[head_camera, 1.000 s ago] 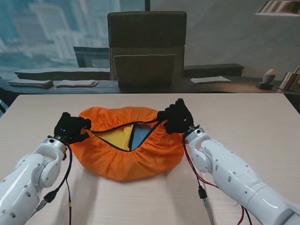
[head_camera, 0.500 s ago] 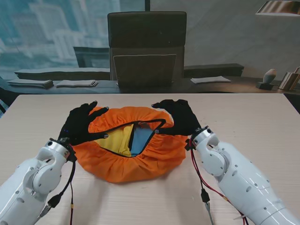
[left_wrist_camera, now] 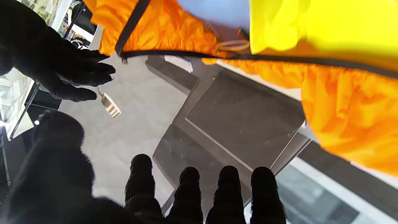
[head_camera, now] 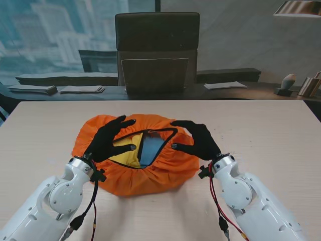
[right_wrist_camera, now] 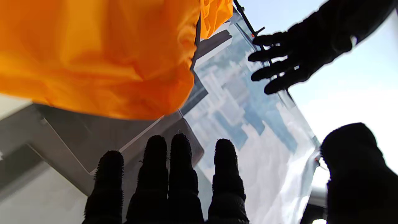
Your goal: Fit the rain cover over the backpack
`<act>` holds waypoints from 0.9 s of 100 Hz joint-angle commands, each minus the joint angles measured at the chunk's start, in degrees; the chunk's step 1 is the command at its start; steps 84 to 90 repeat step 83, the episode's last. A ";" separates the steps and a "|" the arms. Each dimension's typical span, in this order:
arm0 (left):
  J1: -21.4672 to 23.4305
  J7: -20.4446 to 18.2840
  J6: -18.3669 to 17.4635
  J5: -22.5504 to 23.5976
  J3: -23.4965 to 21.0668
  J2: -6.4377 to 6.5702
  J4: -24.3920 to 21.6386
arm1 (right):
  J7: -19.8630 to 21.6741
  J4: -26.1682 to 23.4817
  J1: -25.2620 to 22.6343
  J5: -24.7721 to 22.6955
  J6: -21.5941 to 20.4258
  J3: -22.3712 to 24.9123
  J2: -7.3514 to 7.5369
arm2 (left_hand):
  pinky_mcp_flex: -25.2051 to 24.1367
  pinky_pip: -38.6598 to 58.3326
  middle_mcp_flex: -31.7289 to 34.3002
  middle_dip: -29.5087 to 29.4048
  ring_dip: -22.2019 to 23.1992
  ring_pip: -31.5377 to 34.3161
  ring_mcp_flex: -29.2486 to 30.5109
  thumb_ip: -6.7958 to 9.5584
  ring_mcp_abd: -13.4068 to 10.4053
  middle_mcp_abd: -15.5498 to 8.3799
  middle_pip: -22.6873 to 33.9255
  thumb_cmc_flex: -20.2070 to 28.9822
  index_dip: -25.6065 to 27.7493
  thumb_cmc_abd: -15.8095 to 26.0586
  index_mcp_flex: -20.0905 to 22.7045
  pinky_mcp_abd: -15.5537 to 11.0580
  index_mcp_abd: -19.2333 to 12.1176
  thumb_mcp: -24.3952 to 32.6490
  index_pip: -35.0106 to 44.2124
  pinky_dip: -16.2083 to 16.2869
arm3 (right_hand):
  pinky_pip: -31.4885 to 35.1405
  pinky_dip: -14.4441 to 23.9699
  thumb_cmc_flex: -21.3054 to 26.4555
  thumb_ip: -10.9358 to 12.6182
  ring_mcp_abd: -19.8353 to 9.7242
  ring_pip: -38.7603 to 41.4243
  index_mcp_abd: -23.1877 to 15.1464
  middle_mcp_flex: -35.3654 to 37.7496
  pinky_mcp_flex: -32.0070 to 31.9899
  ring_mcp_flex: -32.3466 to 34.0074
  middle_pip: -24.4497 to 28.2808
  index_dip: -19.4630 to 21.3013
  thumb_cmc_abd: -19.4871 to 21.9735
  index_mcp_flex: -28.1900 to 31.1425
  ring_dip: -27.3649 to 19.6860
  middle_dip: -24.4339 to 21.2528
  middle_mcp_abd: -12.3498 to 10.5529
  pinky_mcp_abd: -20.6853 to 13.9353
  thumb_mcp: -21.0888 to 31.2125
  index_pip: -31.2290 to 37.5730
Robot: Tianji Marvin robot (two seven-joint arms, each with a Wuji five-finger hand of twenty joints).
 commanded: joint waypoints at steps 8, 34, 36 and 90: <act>2.39 -0.98 0.50 -0.36 1.41 -0.62 1.24 | 2.86 -0.55 -2.11 3.46 2.08 0.64 -0.23 | -0.59 2.44 1.22 0.54 0.32 0.99 0.64 1.89 -0.09 -0.55 3.23 -0.05 2.19 -0.30 -1.95 0.13 0.34 -0.84 3.87 0.91 | 0.40 -2.54 1.20 2.06 -0.10 -2.57 0.19 1.52 -1.01 1.01 -2.75 0.57 0.45 1.19 -1.25 -1.38 0.95 -1.13 -1.95 -2.15; 1.79 0.54 -0.52 -1.26 1.89 -0.97 2.47 | 2.17 -0.10 -1.95 3.40 1.44 0.60 -0.42 | -0.67 0.12 1.61 -0.56 0.20 0.80 -0.06 1.79 -0.58 -0.54 4.45 -0.16 1.89 0.13 -2.11 0.38 0.80 -0.85 5.60 -0.38 | -0.33 -2.77 -0.31 2.33 -0.23 -2.30 -0.33 1.28 -1.26 0.32 -2.46 0.95 -3.02 2.08 -1.12 -1.08 1.01 -0.96 0.51 -2.03; 1.91 0.49 -0.56 -1.11 1.77 -0.94 2.36 | 1.88 0.04 -1.88 3.26 1.34 0.57 -0.46 | -0.62 0.18 1.63 -0.58 0.21 0.82 0.00 1.78 -0.47 -0.58 4.47 -0.22 1.89 0.15 -2.13 0.36 0.82 -0.88 5.64 -0.35 | -0.34 -2.76 -0.37 2.33 -0.23 -2.24 -0.34 1.23 -1.23 0.35 -2.42 0.99 -3.16 2.16 -1.09 -1.06 0.98 -0.94 0.62 -1.98; 1.95 -0.32 -0.79 0.37 1.33 -0.57 2.44 | 0.57 0.14 -1.64 1.28 2.38 0.88 -0.49 | -0.72 0.81 1.69 -0.80 0.23 0.78 0.38 1.73 -0.31 -0.48 4.83 0.23 2.27 0.29 -2.28 0.77 1.22 -0.59 7.23 0.02 | -0.57 -2.35 -0.49 2.25 0.26 -1.96 -1.26 1.52 -1.19 0.15 -2.16 1.33 -3.30 2.92 -0.98 -0.96 1.53 -0.59 1.56 -1.79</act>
